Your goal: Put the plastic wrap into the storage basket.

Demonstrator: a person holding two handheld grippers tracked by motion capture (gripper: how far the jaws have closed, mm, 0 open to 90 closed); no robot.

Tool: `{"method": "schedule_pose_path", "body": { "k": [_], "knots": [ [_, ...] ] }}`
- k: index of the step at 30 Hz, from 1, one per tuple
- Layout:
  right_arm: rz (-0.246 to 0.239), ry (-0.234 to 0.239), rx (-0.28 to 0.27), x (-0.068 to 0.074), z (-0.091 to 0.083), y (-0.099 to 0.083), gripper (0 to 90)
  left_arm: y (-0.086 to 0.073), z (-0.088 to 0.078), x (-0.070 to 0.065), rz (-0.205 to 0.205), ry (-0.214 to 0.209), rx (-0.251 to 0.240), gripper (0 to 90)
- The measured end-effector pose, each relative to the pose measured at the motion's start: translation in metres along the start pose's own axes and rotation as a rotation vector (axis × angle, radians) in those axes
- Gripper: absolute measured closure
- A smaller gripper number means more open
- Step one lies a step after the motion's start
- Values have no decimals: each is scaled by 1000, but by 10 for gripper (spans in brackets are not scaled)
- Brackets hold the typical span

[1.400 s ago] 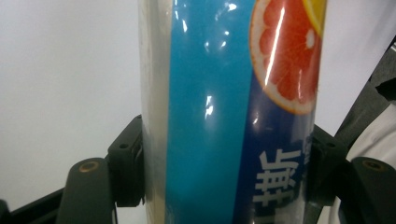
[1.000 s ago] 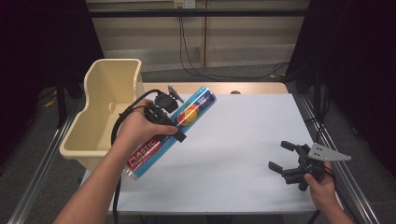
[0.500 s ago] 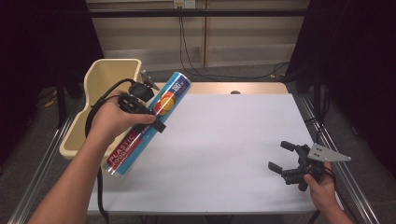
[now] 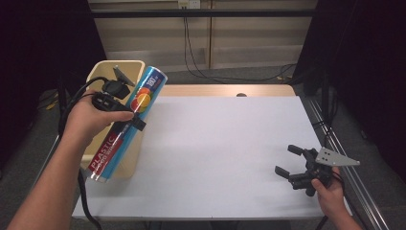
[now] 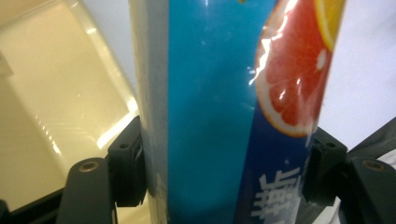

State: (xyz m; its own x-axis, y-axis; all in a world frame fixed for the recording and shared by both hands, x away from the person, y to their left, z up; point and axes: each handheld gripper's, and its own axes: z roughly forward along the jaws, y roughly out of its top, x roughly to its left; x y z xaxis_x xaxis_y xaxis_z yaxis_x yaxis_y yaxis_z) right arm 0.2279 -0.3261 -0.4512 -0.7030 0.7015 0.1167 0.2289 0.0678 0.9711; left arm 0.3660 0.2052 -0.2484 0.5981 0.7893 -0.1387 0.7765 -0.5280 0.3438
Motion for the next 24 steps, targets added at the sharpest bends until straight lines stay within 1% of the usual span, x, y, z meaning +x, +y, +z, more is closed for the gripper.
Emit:
{"method": "schedule_pose_path", "body": {
  "k": [2,3,4,8,10,13,16,20,21,24],
  "knots": [
    [0,0,0,0,0,0,21,-2,-3,5,-20,3,-4,318],
    [0,1,0,0,0,0,22,-4,-4,8,-25,11,-5,318],
    [-1,1,2,0,0,0,22,-5,-4,11,-39,16,-9,318],
    [-3,2,3,0,1,0,21,-8,-4,20,-74,49,1,318],
    [-3,3,2,0,1,0,21,-9,-3,25,-83,58,7,317],
    [0,3,3,0,1,0,21,-11,-1,31,-116,63,3,317],
    [-3,4,2,0,1,0,22,-13,0,35,-130,78,1,317],
    [-2,6,1,0,1,0,22,-14,-1,40,-154,86,0,317],
    [0,5,2,0,1,0,22,-15,-1,42,-155,88,-4,317],
    [-2,6,3,0,1,0,22,-16,-3,46,-183,100,-11,317]
  ]
}}
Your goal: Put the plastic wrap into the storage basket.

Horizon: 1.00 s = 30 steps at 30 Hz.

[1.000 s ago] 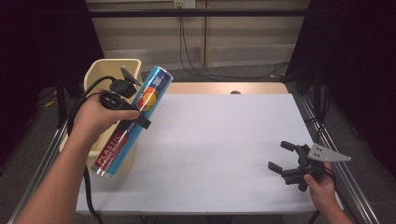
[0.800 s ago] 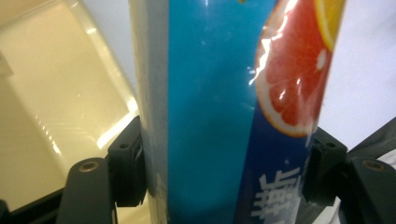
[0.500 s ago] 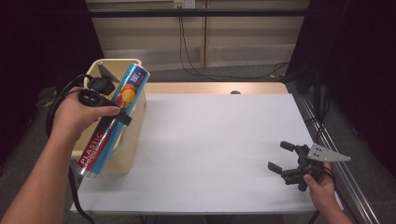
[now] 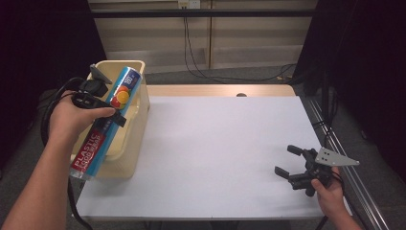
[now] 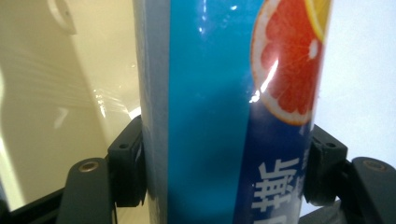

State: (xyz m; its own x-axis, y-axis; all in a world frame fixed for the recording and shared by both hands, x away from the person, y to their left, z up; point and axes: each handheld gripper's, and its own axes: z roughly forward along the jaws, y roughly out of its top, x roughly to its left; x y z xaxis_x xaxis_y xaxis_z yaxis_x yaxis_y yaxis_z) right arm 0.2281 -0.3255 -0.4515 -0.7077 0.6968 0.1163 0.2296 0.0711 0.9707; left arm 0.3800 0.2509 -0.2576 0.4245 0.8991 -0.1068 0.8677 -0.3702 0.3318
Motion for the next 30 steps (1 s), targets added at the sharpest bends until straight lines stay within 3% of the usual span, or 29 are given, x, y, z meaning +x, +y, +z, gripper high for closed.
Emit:
{"method": "schedule_pose_path", "body": {
  "k": [18,30],
  "knots": [
    [0,3,1,0,1,0,21,-5,9,19,-95,70,-5,316],
    [1,3,0,0,0,0,22,-4,20,18,-99,76,-5,314]
  ]
}}
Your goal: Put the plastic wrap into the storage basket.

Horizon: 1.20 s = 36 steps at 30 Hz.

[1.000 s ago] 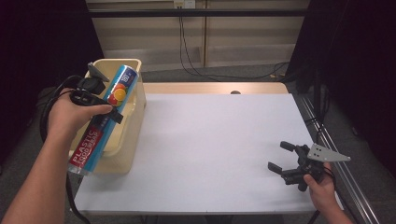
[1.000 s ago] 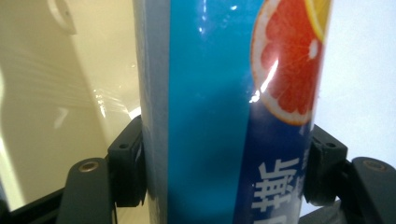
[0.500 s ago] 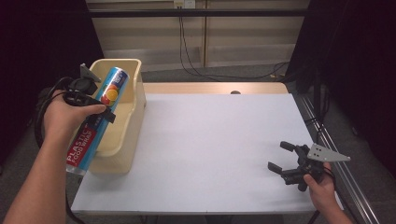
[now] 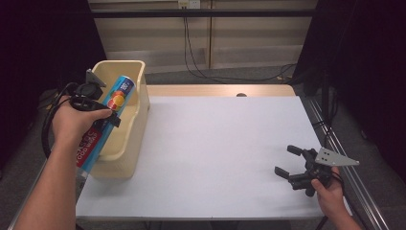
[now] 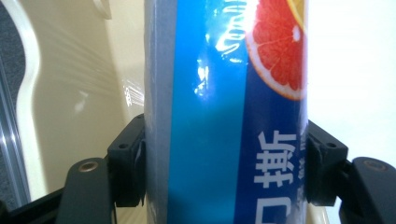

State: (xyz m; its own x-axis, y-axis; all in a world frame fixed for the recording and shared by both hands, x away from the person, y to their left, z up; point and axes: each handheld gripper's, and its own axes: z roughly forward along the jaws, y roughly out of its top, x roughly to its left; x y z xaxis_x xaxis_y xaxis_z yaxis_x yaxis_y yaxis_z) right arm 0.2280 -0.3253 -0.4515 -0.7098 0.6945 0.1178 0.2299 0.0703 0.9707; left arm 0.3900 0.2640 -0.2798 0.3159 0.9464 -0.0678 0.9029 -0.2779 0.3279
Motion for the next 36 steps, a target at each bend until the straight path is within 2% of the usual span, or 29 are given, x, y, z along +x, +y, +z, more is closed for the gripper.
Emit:
{"method": "schedule_pose_path", "body": {
  "k": [15,18,23,24,25,26,27,28,30,31,32,36],
  "knots": [
    [0,1,1,0,0,0,21,2,3,-1,8,12,-3,309],
    [1,2,2,0,0,0,22,1,3,1,-6,14,-9,308],
    [-1,2,3,0,0,0,22,0,5,1,8,20,-12,302],
    [0,2,3,0,0,0,22,0,5,1,11,20,-18,299],
    [0,2,4,0,0,0,22,1,0,1,11,12,-49,293],
    [-1,2,3,0,1,0,22,2,-8,1,5,-5,-101,290],
    [-1,3,3,0,1,0,22,4,-14,1,5,-19,-123,291],
    [1,3,4,0,1,0,22,6,-21,-1,19,-28,-118,292],
    [-3,2,7,1,1,0,22,9,-33,-7,41,-14,-113,276],
    [-4,4,6,1,1,0,22,10,-35,-10,46,-29,-118,269],
    [-5,5,5,1,1,0,22,10,-36,-12,35,-40,-136,262],
    [-8,5,6,2,1,0,22,9,-28,-20,52,-68,-149,231]
  ]
}}
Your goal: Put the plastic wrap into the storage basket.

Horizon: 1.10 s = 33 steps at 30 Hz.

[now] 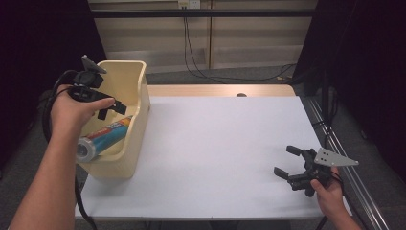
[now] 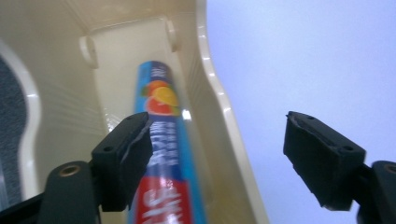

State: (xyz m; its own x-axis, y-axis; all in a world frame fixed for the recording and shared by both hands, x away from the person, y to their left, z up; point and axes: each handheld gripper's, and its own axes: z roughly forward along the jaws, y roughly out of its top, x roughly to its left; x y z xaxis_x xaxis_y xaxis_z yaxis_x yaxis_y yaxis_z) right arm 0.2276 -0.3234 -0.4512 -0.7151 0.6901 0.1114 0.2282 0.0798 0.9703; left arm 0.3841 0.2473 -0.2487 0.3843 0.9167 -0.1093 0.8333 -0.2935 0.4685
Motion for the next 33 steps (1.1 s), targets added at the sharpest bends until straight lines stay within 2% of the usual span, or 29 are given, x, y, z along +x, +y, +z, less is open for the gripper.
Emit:
{"method": "schedule_pose_path", "body": {
  "k": [5,6,12,20,28,29,33],
  "knots": [
    [5,3,-2,0,1,0,22,-1,10,-7,14,-25,-5,226],
    [3,2,-2,0,1,0,22,-1,10,-9,29,-29,1,226],
    [3,4,1,0,3,0,22,0,17,-25,57,-81,-40,211],
    [0,9,-2,0,4,1,22,2,41,-50,127,-127,21,207],
    [1,11,-1,0,4,1,22,3,59,-67,146,-158,55,197],
    [0,10,-1,0,4,1,21,3,61,-69,167,-159,62,197],
    [1,11,0,0,4,1,21,1,71,-76,183,-177,80,193]
  ]
}}
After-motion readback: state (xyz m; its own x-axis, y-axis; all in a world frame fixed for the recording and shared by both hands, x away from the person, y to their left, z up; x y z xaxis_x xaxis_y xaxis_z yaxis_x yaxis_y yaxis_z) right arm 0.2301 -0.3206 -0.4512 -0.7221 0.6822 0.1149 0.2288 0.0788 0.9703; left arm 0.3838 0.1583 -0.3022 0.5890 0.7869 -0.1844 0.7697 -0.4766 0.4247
